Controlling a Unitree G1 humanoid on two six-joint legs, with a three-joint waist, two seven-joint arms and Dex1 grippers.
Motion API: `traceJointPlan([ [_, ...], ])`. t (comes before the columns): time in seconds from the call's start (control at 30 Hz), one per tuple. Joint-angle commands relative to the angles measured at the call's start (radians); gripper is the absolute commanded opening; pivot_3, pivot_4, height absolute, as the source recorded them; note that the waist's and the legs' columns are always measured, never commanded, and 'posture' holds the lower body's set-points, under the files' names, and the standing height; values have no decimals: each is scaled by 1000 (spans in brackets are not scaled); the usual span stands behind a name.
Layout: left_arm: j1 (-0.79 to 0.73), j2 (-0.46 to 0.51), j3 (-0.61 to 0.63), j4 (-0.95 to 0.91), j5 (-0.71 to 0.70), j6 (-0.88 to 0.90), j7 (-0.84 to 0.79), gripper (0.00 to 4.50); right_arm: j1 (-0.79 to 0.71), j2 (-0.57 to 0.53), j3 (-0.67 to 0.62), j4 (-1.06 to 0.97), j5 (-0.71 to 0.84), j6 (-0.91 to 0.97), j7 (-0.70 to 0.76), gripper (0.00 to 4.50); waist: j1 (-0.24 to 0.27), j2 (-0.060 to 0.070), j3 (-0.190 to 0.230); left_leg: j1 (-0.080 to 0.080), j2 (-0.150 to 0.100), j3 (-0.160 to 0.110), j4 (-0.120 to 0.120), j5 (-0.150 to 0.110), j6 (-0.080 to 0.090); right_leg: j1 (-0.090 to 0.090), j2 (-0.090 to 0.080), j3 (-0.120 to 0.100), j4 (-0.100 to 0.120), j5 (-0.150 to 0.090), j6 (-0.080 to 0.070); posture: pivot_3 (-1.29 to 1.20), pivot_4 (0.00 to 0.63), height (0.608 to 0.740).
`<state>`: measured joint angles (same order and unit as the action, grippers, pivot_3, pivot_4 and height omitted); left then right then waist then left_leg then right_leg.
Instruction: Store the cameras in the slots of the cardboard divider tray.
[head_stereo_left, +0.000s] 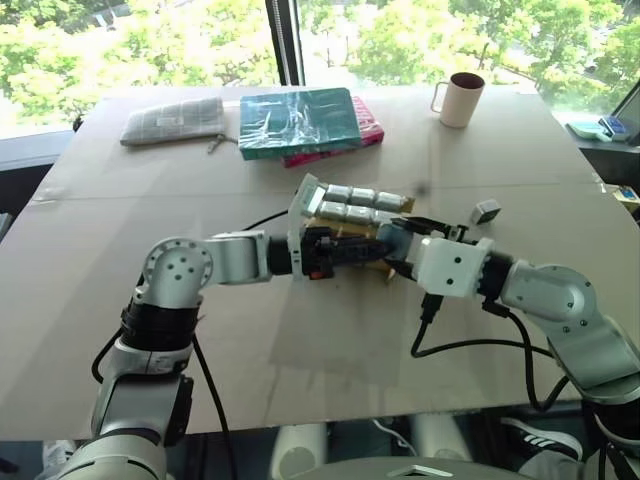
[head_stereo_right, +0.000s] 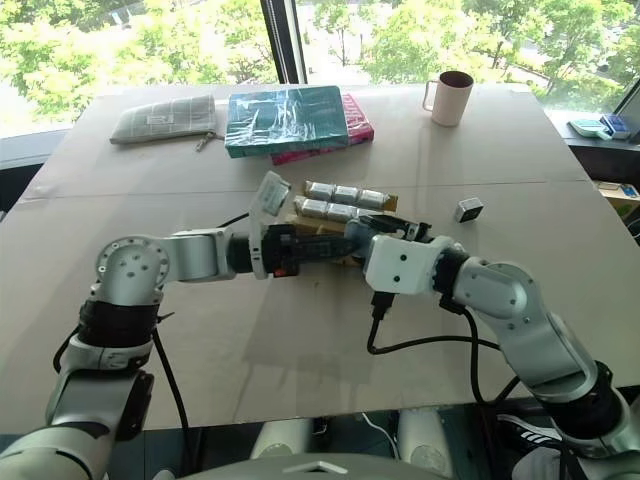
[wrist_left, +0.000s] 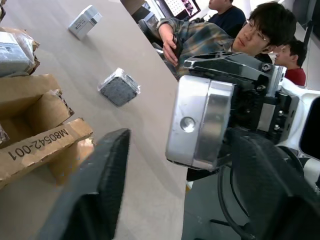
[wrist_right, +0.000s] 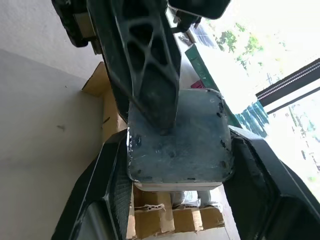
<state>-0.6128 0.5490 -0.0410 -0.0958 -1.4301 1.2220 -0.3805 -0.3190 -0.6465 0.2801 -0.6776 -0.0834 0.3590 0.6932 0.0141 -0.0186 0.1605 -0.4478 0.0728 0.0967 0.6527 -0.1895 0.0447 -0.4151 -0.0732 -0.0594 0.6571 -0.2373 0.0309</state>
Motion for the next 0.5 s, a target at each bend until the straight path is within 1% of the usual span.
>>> traceJointPlan([
  [0.03, -23, -24, 5, -6, 37, 9, -21, 1221, -23, 16, -5, -37, 6, 0, 6, 1988, -1, 0, 0, 0, 0, 0, 0, 0, 0, 0, 0, 0, 0, 0, 0, 0, 150, 740],
  [0.07, -28, -32, 4, -3, 53, 6, -30, 917, -24, 21, -9, -37, 24, 12, 16, 1988, -1, 0, 0, 0, 0, 0, 0, 0, 0, 0, 0, 0, 0, 0, 0, 0, 150, 740],
  [0.1, -33, -41, 4, 0, 68, 2, -39, 923, -23, 27, -13, -37, 46, 26, 25, 1988, -1, 0, 0, 0, 0, 0, 0, 0, 0, 0, 0, 0, 0, 0, 0, 0, 150, 740],
  [0.17, -54, -49, 10, 20, 99, -3, -60, 923, -22, 39, -22, -34, 64, 38, 28, 3028, -1, 0, 0, 0, 0, 0, 0, 0, 0, 0, 0, 0, 0, 0, 0, 0, 150, 740],
  [0.2, -62, -50, 15, 27, 113, -4, -70, 919, -23, 43, -25, -32, 64, 40, 26, 3392, -1, 0, 0, 0, 0, 0, 0, 0, 0, 0, 0, 0, 1, 0, 0, 0, 150, 740],
  [0.23, -80, -27, 9, 42, 159, -25, -121, 919, -10, 50, -46, -31, 71, 49, 14, 3392, -1, 0, 0, 0, 0, 1, 0, 0, 0, 0, 0, 0, 1, 0, 0, 0, 150, 740],
  [0.3, -111, 28, -15, 68, 261, -80, -231, 882, 21, 61, -97, -35, 93, 77, -8, 4452, -1, 0, 0, 0, 0, 2, 0, 0, 0, 0, 1, -1, 1, 0, 0, 0, 150, 740],
  [0.33, -125, 52, -30, 85, 317, -119, -288, 878, 39, 65, -125, -39, 111, 95, -12, 4489, -1, 0, 0, 0, 0, 2, 0, 0, 0, 0, 1, -1, 1, 0, 0, 0, 150, 740],
  [0.37, -141, 76, -45, 120, 389, -198, -362, 878, 73, 71, -172, -51, 159, 108, -3, 4489, 0, 0, 0, 0, 0, 3, 0, 0, 0, 0, 1, 0, 1, 0, 0, 0, 150, 740],
  [0.43, -206, 160, -134, 235, 572, -368, -593, 878, 147, 96, -292, -89, 311, 152, 21, 4489, 4, 0, 0, -1, 0, 3, 0, 0, 0, 0, 1, -1, 0, 0, -1, 0, 150, 740],
  [0.5, -281, 212, -218, 375, 738, -550, -806, 878, 201, 86, -384, -127, 441, 208, 58, 4489, 2, 0, 1, -1, 0, 4, 0, 0, -1, 0, 1, -2, -1, 0, -1, 0, 150, 740],
])
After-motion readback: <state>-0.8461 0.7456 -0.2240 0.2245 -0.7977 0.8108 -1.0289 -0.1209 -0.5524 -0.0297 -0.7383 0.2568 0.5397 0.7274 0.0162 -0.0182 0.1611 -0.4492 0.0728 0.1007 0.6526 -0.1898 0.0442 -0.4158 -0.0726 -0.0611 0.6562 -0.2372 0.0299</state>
